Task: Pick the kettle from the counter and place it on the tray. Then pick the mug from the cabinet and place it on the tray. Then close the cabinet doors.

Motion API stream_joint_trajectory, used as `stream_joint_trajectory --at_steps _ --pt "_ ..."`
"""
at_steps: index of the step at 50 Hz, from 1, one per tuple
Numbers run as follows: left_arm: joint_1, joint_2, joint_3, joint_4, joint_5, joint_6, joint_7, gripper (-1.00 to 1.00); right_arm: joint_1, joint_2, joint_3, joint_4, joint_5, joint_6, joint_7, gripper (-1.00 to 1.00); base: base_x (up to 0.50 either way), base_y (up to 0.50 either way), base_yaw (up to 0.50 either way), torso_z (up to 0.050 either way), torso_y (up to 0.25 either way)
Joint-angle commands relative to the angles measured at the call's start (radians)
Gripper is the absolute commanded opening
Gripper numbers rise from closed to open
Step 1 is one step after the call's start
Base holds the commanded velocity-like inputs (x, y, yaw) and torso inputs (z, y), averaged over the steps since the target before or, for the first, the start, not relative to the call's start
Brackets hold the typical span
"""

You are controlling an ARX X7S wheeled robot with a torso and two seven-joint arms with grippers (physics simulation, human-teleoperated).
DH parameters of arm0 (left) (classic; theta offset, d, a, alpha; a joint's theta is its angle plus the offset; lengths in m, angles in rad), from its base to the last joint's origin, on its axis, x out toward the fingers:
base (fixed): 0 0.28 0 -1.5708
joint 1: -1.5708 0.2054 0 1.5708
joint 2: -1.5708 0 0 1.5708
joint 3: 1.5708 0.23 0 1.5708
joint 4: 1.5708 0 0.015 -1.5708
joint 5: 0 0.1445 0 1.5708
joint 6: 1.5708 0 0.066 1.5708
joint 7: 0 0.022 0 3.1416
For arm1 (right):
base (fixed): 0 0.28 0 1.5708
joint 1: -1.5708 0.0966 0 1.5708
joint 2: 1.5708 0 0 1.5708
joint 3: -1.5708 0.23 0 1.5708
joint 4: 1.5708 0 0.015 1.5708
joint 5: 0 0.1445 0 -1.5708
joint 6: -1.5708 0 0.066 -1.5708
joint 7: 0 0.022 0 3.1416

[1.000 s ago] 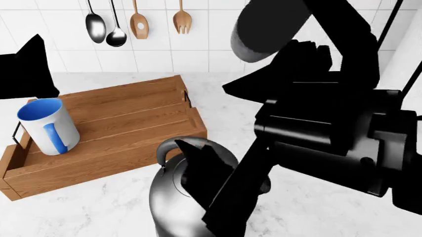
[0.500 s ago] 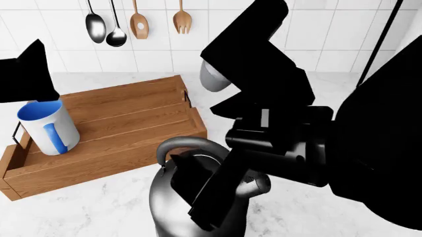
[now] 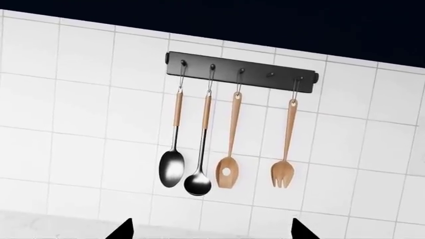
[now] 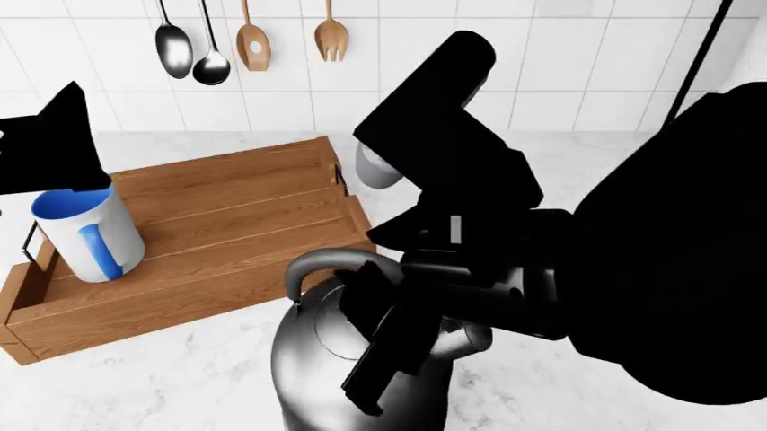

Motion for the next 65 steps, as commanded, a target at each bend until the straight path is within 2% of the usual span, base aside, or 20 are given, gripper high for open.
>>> stream_joint_trajectory --at_steps 1,15,23,30,36,41,45,54,62,65 --pt "0.017 0.000 0.002 -0.004 0.014 0.016 0.010 1.00 0.004 0.001 0.009 0.003 -0.029 -0.007 -0.005 -1.00 0.00 0.00 0.00 0.000 0.000" --pt "0.017 -0.002 0.000 -0.008 0.007 0.020 0.001 1.00 0.057 0.015 0.030 0.014 -0.015 -0.026 -0.008 -1.00 0.00 0.00 0.00 0.000 0.001" --pt "0.004 -0.007 -0.001 -0.012 -0.006 0.018 -0.008 1.00 0.166 0.011 0.060 0.075 -0.015 -0.043 -0.001 -1.00 0.00 0.00 0.00 0.001 0.001" --pt "0.006 -0.013 -0.017 -0.011 -0.019 0.020 -0.012 1.00 0.277 -0.033 0.069 0.171 -0.041 -0.059 0.003 -1.00 0.00 0.00 0.00 0.000 0.001" --pt "-0.004 -0.020 -0.036 0.004 -0.060 0.009 -0.035 1.00 0.332 -0.114 0.066 0.282 -0.149 -0.055 -0.037 -1.00 0.00 0.00 0.00 0.002 0.002" --pt "-0.008 -0.031 -0.066 0.032 -0.124 -0.005 -0.060 1.00 0.382 -0.198 0.051 0.429 -0.341 -0.032 -0.153 -1.00 0.00 0.00 0.00 0.000 0.000" --pt "0.005 -0.038 -0.097 0.059 -0.173 -0.008 -0.067 1.00 0.421 -0.261 0.027 0.556 -0.532 -0.053 -0.307 -1.00 0.00 0.00 0.00 0.000 0.002" --pt "0.027 -0.053 -0.140 0.098 -0.253 -0.009 -0.075 1.00 0.459 -0.396 -0.095 0.820 -0.896 -0.252 -0.663 -1.00 0.00 0.00 0.00 0.001 0.001" --pt "0.043 -0.059 -0.158 0.111 -0.268 -0.001 -0.053 1.00 0.413 -0.502 -0.168 0.998 -1.048 -0.495 -0.827 -1.00 0.00 0.00 0.00 0.001 0.001" --pt "0.057 -0.056 -0.168 0.109 -0.255 0.004 -0.033 1.00 0.421 -0.504 -0.358 1.039 -0.922 -0.665 -0.835 -1.00 0.00 0.00 0.00 0.000 0.003"
